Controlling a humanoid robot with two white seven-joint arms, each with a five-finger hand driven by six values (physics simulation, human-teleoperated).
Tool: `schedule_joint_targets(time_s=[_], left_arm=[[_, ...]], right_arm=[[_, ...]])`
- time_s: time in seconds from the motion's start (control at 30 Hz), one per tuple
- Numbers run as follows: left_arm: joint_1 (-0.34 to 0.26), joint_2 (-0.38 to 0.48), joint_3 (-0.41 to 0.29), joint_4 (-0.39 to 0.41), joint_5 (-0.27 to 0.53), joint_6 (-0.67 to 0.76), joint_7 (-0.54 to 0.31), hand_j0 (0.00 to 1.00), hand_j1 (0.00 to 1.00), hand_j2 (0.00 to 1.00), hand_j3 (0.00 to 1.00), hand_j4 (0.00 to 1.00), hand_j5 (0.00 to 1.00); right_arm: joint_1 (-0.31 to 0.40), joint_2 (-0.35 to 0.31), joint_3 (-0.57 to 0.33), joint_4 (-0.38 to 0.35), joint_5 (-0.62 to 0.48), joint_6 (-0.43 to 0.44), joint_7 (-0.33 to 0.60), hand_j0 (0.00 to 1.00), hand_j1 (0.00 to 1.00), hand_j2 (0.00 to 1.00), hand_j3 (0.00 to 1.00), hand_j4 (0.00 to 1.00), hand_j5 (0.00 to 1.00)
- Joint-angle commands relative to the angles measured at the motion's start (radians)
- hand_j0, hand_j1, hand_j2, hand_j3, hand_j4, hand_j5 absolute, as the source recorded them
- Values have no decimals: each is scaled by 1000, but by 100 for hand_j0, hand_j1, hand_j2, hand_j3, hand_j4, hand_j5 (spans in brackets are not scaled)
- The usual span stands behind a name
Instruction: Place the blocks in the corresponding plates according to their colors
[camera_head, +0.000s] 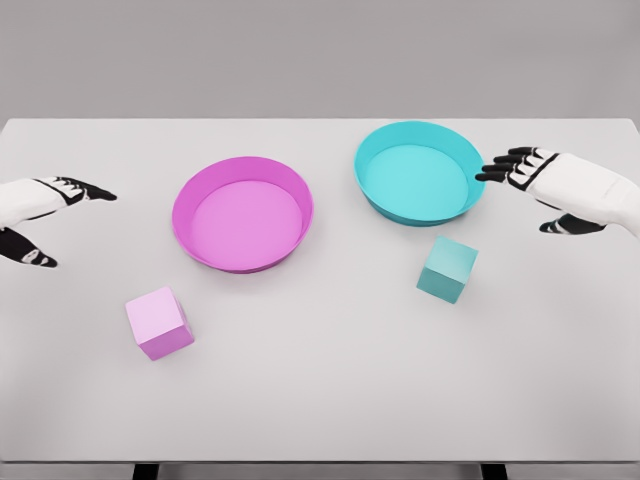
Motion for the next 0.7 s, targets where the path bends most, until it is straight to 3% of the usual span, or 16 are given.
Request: schedule_joint_targets(time_s=[0.0,0.1,0.17,0.23,0.33,0.4,0.53,0.67], left_arm=[[0,9,4,0,6,2,0,100,100,100,100,100,100],[2,12,1,-10,6,2,0,100,100,100,100,100,100],[29,52,4,-88,6,2,0,100,100,100,100,100,100],[54,71,-3,-183,6,2,-3,100,100,100,100,100,100],[60,69,-2,-296,0,2,-79,100,100,100,100,100,100],[60,69,-2,-321,2,2,-79,100,100,100,100,100,100],[67,67,-8,-373,0,2,-81,100,100,100,100,100,100],[89,67,-9,-398,-7,2,-87,100,100,100,100,100,100]], right_arm=[[-2,-1,3,0,-6,0,-1,100,100,100,100,100,100],[-11,-3,50,0,-6,0,-1,100,100,100,100,100,100],[-29,-4,81,0,-6,0,-1,100,100,100,100,100,100],[-156,-49,200,-9,-13,0,-4,100,100,100,100,100,100],[-467,-75,487,-11,-17,0,-14,100,100,100,100,100,100],[-522,-77,595,-31,-19,0,-14,100,100,100,100,100,100],[-572,-118,699,-146,-32,0,-17,100,100,100,100,100,100],[-673,-83,860,-149,-66,0,-17,100,100,100,100,100,100]])
